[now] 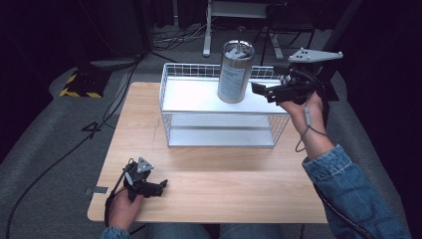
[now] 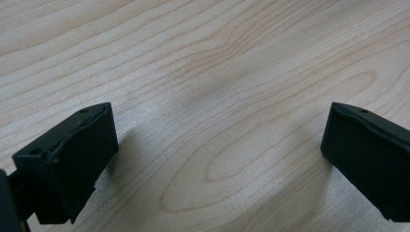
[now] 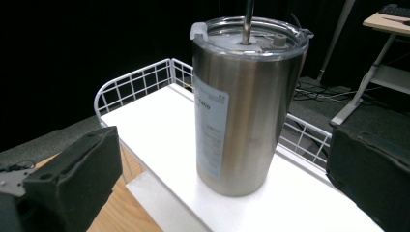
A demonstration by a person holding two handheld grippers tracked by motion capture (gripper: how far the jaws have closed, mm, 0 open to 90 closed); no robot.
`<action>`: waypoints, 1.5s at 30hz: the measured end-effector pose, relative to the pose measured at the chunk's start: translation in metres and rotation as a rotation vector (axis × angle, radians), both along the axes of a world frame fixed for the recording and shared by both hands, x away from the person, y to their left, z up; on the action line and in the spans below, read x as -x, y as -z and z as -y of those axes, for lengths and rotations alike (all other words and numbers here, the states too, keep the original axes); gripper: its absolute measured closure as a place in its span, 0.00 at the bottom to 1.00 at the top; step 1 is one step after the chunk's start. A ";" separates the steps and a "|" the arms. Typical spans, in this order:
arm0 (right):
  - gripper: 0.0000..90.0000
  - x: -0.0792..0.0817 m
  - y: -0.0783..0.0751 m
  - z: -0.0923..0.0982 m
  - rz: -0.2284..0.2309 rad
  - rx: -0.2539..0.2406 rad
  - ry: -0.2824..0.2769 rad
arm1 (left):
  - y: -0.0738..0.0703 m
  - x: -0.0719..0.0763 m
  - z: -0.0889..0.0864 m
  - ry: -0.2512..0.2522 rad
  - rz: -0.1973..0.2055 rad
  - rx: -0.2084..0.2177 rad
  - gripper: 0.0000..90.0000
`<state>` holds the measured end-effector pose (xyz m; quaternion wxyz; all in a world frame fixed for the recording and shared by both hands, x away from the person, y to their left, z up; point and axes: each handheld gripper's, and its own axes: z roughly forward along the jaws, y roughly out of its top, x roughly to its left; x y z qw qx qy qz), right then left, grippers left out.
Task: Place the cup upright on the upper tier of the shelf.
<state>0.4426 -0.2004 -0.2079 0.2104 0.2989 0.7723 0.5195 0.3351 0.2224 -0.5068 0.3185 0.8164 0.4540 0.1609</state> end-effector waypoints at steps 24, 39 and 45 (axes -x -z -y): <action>0.00 0.054 0.029 0.042 -0.005 0.036 -0.018 | 0.000 -0.001 0.000 0.001 -0.003 0.001 0.00; 0.00 0.072 0.082 0.063 -0.065 0.040 -0.015 | 0.000 -0.001 0.000 0.001 -0.002 0.001 0.00; 0.00 0.075 0.103 0.069 -0.081 0.063 -0.006 | 0.000 -0.001 0.000 0.001 -0.002 0.001 0.00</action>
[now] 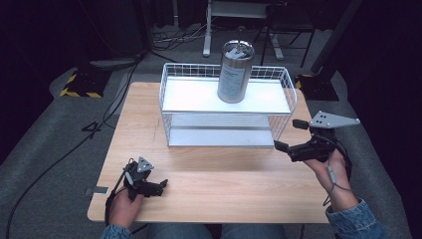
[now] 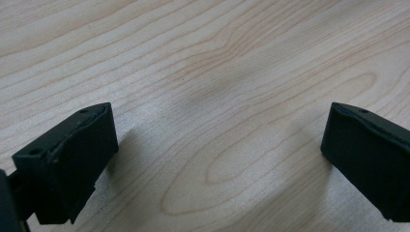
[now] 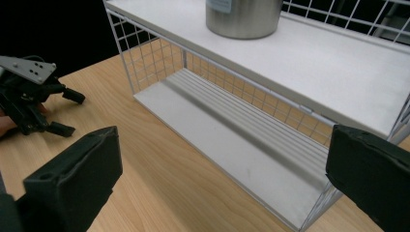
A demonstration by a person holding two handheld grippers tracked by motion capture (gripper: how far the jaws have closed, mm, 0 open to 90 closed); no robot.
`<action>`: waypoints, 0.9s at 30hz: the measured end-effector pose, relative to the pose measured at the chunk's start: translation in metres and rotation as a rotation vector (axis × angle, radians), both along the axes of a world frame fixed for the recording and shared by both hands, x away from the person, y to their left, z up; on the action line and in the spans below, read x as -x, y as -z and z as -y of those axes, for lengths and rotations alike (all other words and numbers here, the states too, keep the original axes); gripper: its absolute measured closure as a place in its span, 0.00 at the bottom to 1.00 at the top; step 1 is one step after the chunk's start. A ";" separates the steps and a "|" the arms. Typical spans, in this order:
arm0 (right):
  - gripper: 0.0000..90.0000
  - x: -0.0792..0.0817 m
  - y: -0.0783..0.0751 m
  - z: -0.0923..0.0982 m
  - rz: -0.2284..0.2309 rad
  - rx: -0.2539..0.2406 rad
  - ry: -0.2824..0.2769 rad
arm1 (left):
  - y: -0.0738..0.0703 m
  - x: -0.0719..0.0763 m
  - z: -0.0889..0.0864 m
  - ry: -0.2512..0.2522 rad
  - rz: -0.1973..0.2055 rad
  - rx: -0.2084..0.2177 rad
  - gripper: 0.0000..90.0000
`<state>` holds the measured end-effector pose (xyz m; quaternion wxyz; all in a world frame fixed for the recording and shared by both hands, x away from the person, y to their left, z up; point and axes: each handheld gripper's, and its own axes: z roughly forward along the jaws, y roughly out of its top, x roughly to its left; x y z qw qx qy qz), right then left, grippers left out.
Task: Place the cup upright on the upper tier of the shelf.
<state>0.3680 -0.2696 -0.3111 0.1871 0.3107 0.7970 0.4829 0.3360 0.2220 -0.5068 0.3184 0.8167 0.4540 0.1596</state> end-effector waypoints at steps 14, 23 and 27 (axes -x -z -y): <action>0.05 0.000 0.071 0.015 -0.126 -0.068 0.040 | 0.000 0.000 0.000 0.000 0.000 0.000 0.00; 0.11 -0.001 0.105 0.024 -0.167 -0.062 0.060 | 0.000 0.000 0.000 0.000 0.000 0.000 0.00; 0.15 -0.001 0.118 0.024 -0.176 -0.046 0.066 | 0.000 0.000 0.000 0.000 0.000 0.000 0.00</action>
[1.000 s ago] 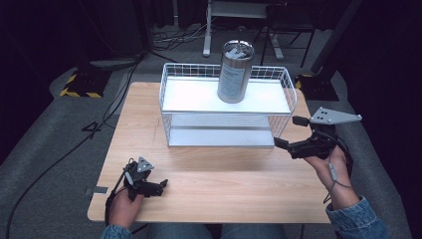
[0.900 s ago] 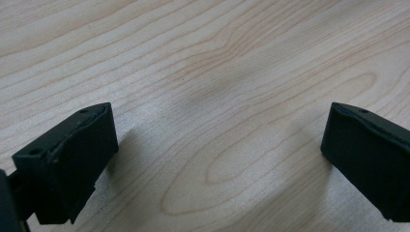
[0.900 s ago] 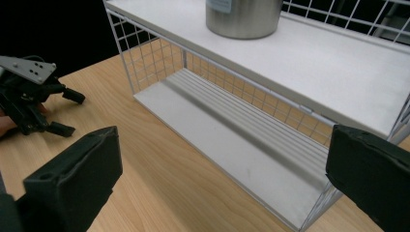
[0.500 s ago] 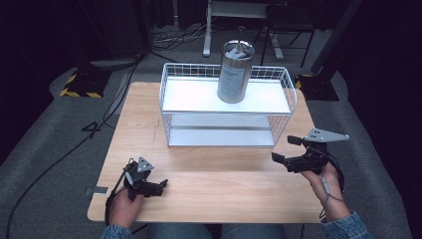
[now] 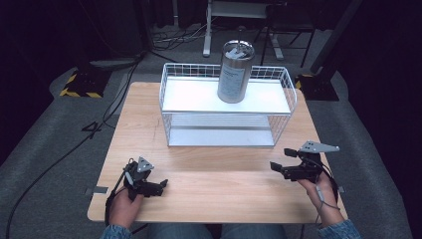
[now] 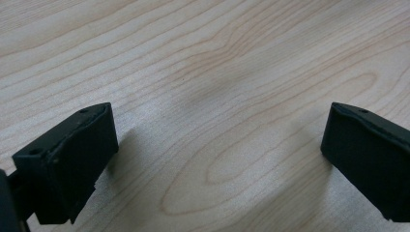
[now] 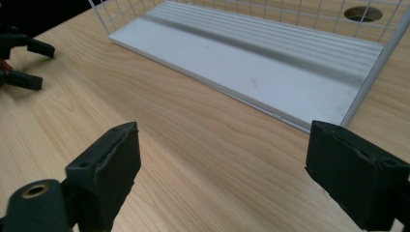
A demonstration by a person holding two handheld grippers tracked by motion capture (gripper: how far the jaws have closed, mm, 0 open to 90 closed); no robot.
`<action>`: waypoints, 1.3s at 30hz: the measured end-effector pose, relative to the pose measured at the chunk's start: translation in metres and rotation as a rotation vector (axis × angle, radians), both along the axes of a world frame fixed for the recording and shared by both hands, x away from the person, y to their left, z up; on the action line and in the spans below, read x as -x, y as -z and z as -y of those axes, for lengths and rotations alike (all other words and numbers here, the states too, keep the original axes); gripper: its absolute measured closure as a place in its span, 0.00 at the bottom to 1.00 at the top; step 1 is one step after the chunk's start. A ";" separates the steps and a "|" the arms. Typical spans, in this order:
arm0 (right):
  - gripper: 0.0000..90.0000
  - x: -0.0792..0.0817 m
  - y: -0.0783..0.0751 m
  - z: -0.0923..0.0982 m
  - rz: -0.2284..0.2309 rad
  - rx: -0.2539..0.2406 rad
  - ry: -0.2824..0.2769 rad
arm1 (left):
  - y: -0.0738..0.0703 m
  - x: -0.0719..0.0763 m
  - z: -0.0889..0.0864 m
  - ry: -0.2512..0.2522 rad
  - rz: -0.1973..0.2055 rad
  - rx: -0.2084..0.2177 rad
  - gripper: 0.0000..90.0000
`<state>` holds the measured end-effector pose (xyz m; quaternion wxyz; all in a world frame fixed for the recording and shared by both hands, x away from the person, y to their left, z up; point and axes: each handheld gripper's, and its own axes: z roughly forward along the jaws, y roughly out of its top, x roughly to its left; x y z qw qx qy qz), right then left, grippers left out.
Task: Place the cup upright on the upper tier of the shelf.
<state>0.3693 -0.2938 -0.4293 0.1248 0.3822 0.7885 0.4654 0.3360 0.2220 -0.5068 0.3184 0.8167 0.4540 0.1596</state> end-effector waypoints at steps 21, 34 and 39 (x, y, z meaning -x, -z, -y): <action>0.17 0.005 0.048 -0.012 0.014 0.139 -0.034 | 0.000 0.000 0.000 0.000 0.000 0.000 0.00; 0.17 0.004 0.068 -0.021 -0.041 0.197 -0.071 | 0.000 0.000 0.000 0.000 0.000 0.000 0.00; 0.16 0.005 0.076 -0.024 -0.009 0.237 -0.062 | 0.000 0.000 0.000 0.000 0.000 0.000 0.00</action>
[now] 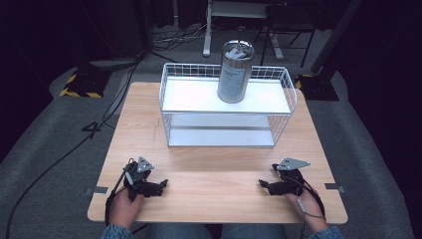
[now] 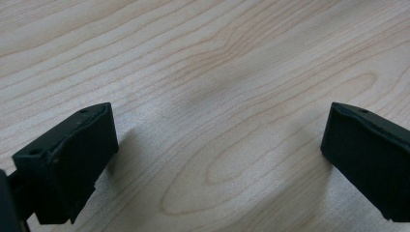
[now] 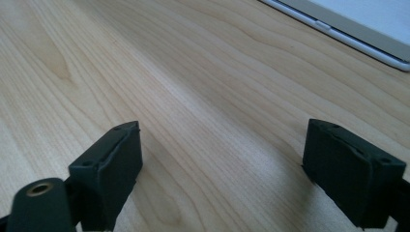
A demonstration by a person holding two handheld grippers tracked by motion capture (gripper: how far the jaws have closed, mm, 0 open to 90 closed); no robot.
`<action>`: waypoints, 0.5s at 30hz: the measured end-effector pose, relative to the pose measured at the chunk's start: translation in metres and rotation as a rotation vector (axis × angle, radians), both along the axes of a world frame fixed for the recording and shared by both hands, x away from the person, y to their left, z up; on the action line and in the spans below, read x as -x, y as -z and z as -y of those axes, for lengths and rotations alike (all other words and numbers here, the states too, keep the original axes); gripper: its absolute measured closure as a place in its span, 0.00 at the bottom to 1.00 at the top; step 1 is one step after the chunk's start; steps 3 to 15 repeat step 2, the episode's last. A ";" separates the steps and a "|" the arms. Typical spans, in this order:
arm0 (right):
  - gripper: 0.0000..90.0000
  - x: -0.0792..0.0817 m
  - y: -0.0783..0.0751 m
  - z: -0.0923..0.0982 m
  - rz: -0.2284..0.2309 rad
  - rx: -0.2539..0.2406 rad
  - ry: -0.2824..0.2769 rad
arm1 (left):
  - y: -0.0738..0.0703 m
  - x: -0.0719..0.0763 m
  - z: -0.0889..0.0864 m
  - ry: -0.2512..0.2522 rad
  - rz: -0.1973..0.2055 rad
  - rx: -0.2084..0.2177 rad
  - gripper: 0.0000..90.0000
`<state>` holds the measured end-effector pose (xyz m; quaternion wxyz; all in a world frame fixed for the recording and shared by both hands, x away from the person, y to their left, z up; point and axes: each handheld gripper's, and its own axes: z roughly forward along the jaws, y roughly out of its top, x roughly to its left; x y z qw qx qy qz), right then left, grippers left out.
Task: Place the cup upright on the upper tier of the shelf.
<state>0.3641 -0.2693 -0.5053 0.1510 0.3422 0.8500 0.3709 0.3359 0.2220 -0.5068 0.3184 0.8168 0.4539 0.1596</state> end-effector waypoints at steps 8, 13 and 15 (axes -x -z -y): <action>0.16 0.000 0.000 0.000 0.001 0.000 0.010 | 0.000 0.000 0.000 0.000 0.000 0.000 0.00; 0.16 0.000 0.000 0.000 0.001 0.000 0.010 | 0.000 0.000 0.000 0.000 0.000 0.000 0.00; 0.16 0.000 0.000 0.000 0.001 0.000 0.010 | 0.000 0.000 0.000 0.000 0.000 0.000 0.00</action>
